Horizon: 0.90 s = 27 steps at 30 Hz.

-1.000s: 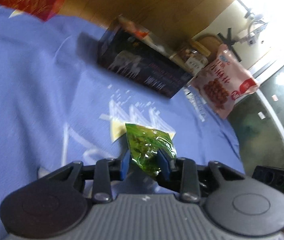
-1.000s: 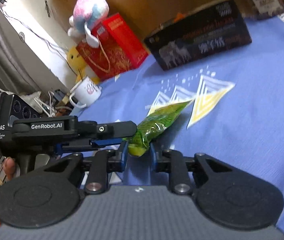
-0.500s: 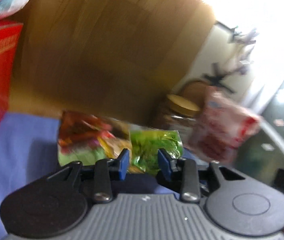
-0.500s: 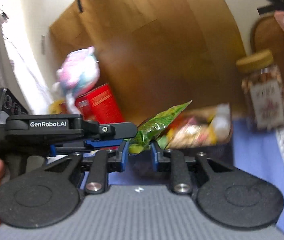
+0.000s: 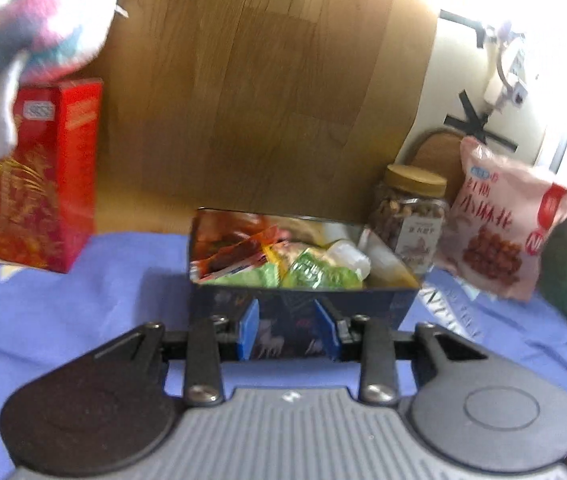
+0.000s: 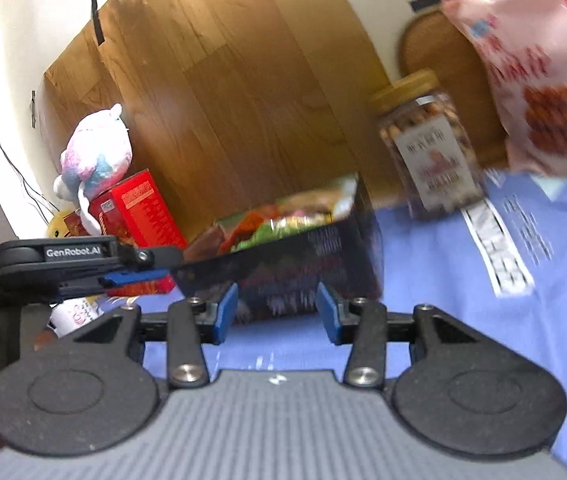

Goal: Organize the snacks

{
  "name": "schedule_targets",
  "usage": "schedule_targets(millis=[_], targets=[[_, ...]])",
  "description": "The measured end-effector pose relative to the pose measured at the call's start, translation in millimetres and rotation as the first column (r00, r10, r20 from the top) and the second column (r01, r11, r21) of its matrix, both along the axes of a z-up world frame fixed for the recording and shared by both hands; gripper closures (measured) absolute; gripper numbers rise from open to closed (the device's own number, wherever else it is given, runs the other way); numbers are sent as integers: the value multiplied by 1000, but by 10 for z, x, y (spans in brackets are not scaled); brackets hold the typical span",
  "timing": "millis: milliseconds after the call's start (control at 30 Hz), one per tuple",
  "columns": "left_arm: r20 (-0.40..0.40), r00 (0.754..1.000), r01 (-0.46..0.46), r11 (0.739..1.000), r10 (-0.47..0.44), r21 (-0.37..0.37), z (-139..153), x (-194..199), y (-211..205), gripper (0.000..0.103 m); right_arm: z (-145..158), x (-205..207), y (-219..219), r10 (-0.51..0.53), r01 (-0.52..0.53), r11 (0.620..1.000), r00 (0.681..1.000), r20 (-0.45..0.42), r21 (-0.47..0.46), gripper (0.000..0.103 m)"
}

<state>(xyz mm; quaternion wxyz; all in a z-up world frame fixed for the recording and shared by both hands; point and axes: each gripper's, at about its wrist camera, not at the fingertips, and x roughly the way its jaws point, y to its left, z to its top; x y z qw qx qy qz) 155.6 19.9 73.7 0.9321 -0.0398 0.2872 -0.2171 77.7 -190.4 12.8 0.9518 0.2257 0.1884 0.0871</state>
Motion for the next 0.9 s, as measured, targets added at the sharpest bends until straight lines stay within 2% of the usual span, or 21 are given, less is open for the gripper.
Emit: schedule_targets(millis=[167,300,500,667,733,767,800,900], targets=[[-2,999,-40,990,41,134,-128,-367,-122,70,-118,-214,84,-23,23,1000,998,-59,1,55],[19,996,-86,962,84,258,-286,-591,-256,58,-177,-384,118,-49,49,999,995,-87,-3,50],[-42,991,-108,952,125,285,-411,-702,-248,50,-219,-586,133,-62,62,998,993,-99,4,44],[-42,988,-128,943,148,308,-430,-811,-224,39,-182,-686,161,-59,61,998,995,-85,19,40],[-37,987,-136,940,156,314,-417,-842,-207,24,-164,-714,183,-56,57,998,996,-77,21,38],[-25,987,-144,937,160,317,-405,-865,-200,12,-156,-726,195,-53,54,998,996,-74,22,37],[-12,986,-151,935,163,322,-386,-884,-197,6,-149,-732,208,-50,52,998,996,-73,23,37],[14,986,-162,928,167,336,-354,-935,-199,1,-138,-742,256,-42,43,999,996,-75,20,31]])
